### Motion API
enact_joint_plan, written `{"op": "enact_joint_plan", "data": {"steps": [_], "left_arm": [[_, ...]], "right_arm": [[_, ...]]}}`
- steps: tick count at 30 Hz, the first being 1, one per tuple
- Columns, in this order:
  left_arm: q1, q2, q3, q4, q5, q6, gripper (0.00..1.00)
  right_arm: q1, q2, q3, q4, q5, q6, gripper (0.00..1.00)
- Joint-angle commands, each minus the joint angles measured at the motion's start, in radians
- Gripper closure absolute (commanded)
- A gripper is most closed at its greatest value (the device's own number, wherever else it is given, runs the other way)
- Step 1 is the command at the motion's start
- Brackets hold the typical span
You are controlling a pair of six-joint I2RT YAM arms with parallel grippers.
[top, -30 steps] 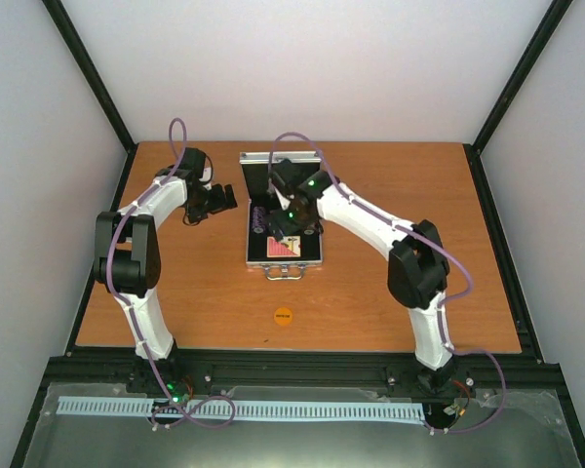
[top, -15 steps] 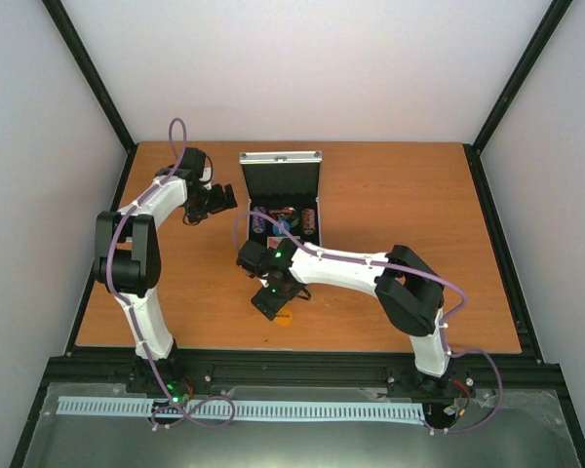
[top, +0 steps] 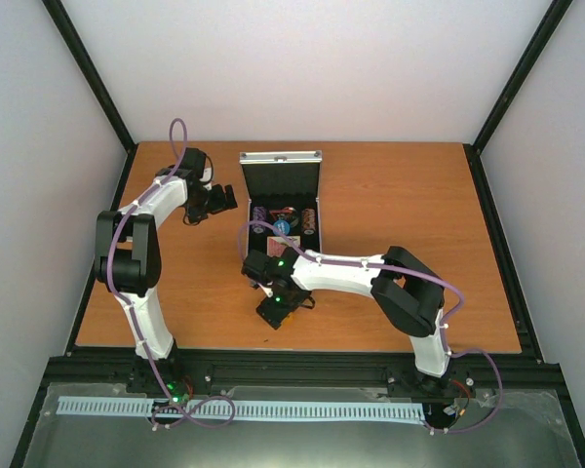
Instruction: Pack up texas hold em set
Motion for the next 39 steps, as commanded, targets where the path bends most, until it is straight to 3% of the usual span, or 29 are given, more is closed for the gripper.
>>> {"op": "enact_joint_plan", "data": {"steps": [1,9,16,28,37,39], "left_arm": [[0.003,0.014,0.033,-0.002,0.004,0.016,0.0],[0.002,0.019,0.034,-0.004,-0.002,0.02,0.0],[0.003,0.017,0.015,0.001,-0.006,0.022,0.0],[0.002,0.011,0.01,0.003,-0.003,0.021,0.0],[0.003,0.011,0.015,0.002,-0.004,0.02,0.0],[0.003,0.008,0.014,0.003,-0.003,0.018,0.0]], "right_arm": [[0.011,-0.002,-0.007,0.028,-0.009,-0.014,0.16],[0.011,0.041,0.002,0.037,-0.026,-0.037,0.25],[0.012,0.041,-0.02,0.05,-0.035,-0.034,0.27],[0.011,0.024,-0.026,-0.001,0.048,-0.025,0.53],[-0.008,-0.028,0.093,-0.099,0.121,-0.058,0.54],[-0.024,-0.037,0.111,-0.104,0.102,-0.066,0.48]]}}
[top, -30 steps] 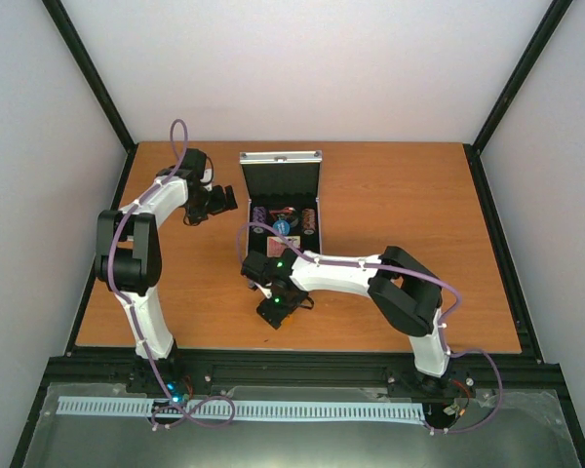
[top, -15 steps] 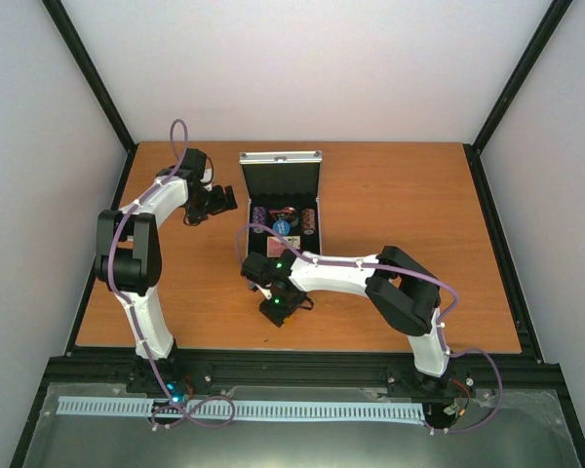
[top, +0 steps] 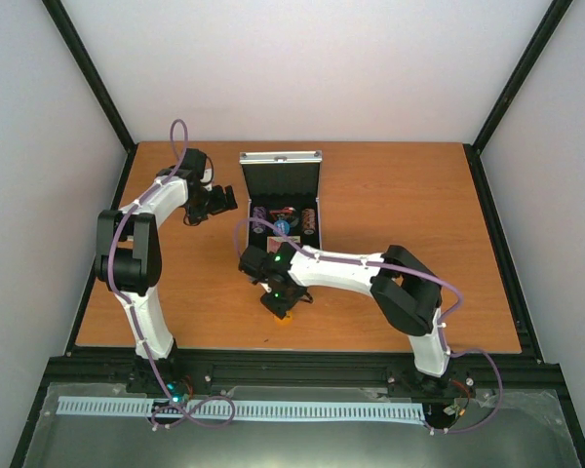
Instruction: Pack up texas hold em set
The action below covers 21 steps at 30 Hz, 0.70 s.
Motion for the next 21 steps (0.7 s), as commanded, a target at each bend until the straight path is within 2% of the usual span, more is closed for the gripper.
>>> {"op": "enact_joint_plan", "data": {"steps": [1,4,6,16,21], "left_arm": [[0.003,-0.003,0.015,0.004,-0.001,0.016,0.0],[0.003,-0.006,0.015,0.001,-0.003,0.016,0.0],[0.002,-0.008,0.013,0.0,-0.006,0.016,0.0],[0.002,-0.001,0.006,-0.003,-0.011,0.018,0.0],[0.003,0.008,0.014,-0.002,-0.006,0.013,0.0]], "right_arm": [[-0.026,-0.059,0.063,-0.038,0.015,-0.027,0.4],[-0.028,-0.048,0.069,-0.046,-0.015,-0.046,0.28],[-0.028,-0.038,0.061,-0.044,-0.053,-0.053,0.24],[-0.026,0.007,-0.002,0.014,-0.155,-0.054,0.25],[-0.025,0.038,-0.009,0.027,-0.159,-0.062,0.25]]}}
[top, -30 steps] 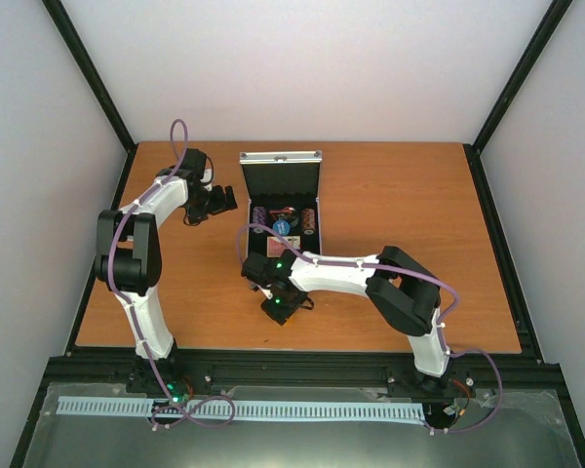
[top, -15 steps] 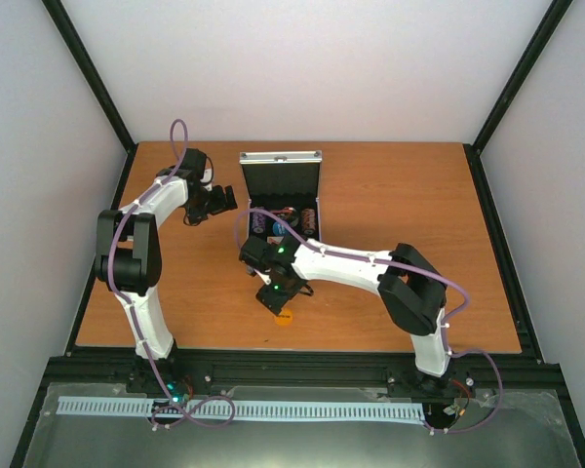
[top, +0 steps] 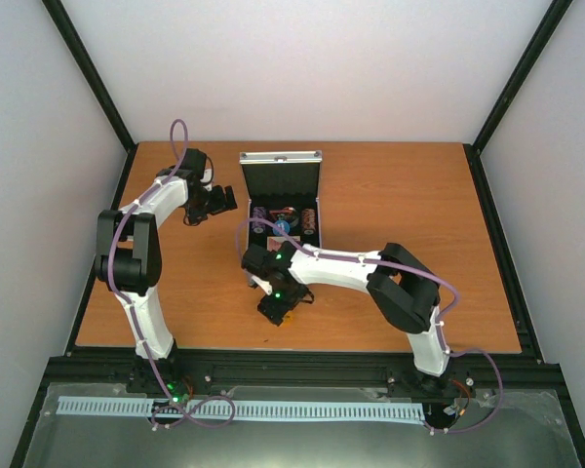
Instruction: Pack up texas hold em set
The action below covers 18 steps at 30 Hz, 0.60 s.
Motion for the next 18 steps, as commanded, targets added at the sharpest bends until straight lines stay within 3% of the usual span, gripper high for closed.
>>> {"op": "enact_joint_plan", "data": {"steps": [1,18], "left_arm": [[0.003,0.009,0.017,-0.001,-0.001,0.013,0.0],[0.003,0.019,0.011,-0.001,-0.007,0.025,0.0]], "right_arm": [[0.0,0.04,-0.013,0.027,-0.021,-0.013,0.25],[0.021,0.071,-0.07,0.005,0.082,0.009,0.35]]}}
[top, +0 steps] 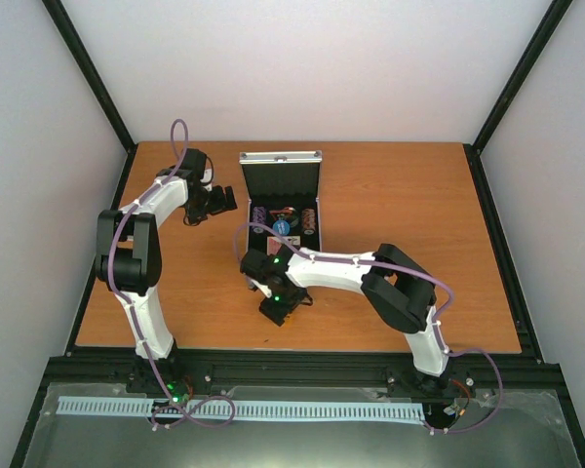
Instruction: Pack up texas hold em set
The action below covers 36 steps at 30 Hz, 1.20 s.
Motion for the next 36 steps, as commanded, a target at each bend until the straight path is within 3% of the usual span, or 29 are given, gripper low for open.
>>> {"op": "enact_joint_plan", "data": {"steps": [1,13,15,19,25,36], "left_arm": [[0.002,0.018,0.011,0.001,-0.003,0.016,0.0],[0.002,0.019,-0.003,0.006,-0.003,0.015,0.0],[0.003,0.018,-0.004,0.006,-0.003,0.016,0.0],[0.003,0.021,0.0,0.006,-0.008,0.017,0.0],[0.003,0.027,0.0,0.007,-0.002,0.014,0.0],[0.003,0.015,0.007,0.002,-0.002,0.013,0.0]], "right_arm": [[0.016,0.028,-0.068,-0.017,0.06,0.015,0.35],[0.039,0.043,-0.07,0.001,0.034,0.005,0.25],[0.041,0.051,-0.074,0.007,0.029,0.007,0.27],[0.044,0.059,-0.084,0.013,0.023,0.011,0.43],[0.045,0.052,-0.079,-0.008,0.056,0.018,0.56],[0.037,-0.019,0.04,-0.109,0.189,-0.005,0.62]]}}
